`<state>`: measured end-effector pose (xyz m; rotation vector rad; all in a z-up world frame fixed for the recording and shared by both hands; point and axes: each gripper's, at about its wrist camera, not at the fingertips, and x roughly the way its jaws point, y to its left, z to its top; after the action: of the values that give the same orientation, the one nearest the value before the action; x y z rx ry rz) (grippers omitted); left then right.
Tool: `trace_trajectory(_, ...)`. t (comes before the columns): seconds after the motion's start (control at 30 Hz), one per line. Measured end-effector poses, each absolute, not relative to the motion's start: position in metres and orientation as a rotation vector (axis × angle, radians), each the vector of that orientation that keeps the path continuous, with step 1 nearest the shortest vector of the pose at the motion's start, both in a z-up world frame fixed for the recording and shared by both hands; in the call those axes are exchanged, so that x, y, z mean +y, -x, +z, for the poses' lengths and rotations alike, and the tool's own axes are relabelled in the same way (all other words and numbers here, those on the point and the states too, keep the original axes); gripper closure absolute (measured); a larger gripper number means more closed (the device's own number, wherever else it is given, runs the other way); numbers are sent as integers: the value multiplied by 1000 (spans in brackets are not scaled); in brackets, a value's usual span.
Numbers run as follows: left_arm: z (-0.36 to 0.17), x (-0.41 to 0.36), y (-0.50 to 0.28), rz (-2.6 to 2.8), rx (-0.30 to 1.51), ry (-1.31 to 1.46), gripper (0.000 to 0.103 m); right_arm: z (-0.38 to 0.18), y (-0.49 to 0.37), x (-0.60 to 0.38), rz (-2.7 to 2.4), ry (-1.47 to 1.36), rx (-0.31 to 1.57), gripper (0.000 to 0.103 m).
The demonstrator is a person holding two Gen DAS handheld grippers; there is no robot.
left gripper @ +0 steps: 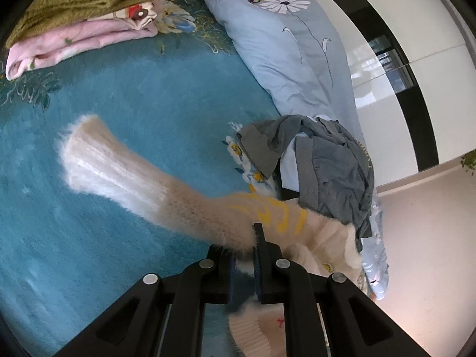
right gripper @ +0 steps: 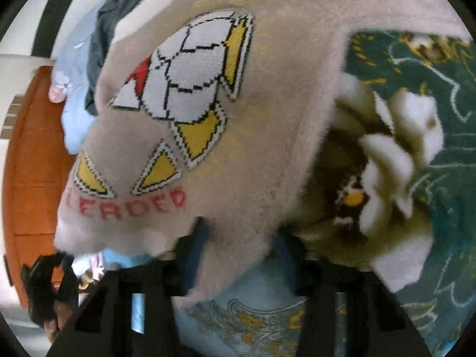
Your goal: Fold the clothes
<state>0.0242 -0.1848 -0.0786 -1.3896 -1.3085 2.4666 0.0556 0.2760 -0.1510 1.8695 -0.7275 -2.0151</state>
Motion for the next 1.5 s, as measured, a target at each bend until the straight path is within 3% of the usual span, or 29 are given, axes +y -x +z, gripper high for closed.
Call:
trace_trajectory(0.1, -79, -187, -24, 2450, -1314, 1385, 92, -139, -51, 279, -2031, -1873, -687, 90)
trace_trajectory(0.4, -83, -204, -28, 2413, -1435, 1312, 91, -27, -59, 363, -2234, -1719, -213, 92)
trace_trajectory(0.5, -91, -213, -29, 2386, -1524, 1327, 91, -30, -63, 402, -2306, -1809, -130, 92)
trace_trajectory(0.6, -100, -219, -29, 2348, -1581, 1370, 92, -70, -63, 420, -2280, -1936, -90, 92)
trace_trajectory(0.73, -101, -220, -29, 2363, -1568, 1401, 92, -101, -61, 425, -2233, -2010, -60, 92)
trace_trajectory(0.83, -102, -218, -25, 2380, -1542, 1441, 92, -86, -58, 419, -2217, -1959, 61, 89)
trace_trajectory(0.9, -104, -216, -23, 2393, -1530, 1467, 92, -70, -50, 412, -2233, -1885, 147, 73)
trace_trajectory(0.97, -106, -214, -20, 2403, -1520, 1498, 91, -55, -37, 401, -2272, -1785, 210, 64)
trace_trajectory(1.07, -109, -211, -16, 2428, -1493, 1543, 91, -31, -17, 386, -2322, -1633, 301, 61)
trace_trajectory(1.17, -111, -209, -14, 2452, -1469, 1591, 90, -28, 20, 339, -2294, -1511, 311, 51)
trace_trajectory(1.33, -121, -209, -12, 2443, -1498, 1655, 86, -57, 104, 272, -2239, -1454, 462, 49)
trace_trajectory(1.47, -131, -208, -10, 2406, -1535, 1707, 77, -81, 151, 240, -2162, -1510, 604, 49)
trace_trajectory(1.5, -134, -208, -9, 2392, -1547, 1721, 74, -86, 158, 235, -2142, -1518, 644, 45)
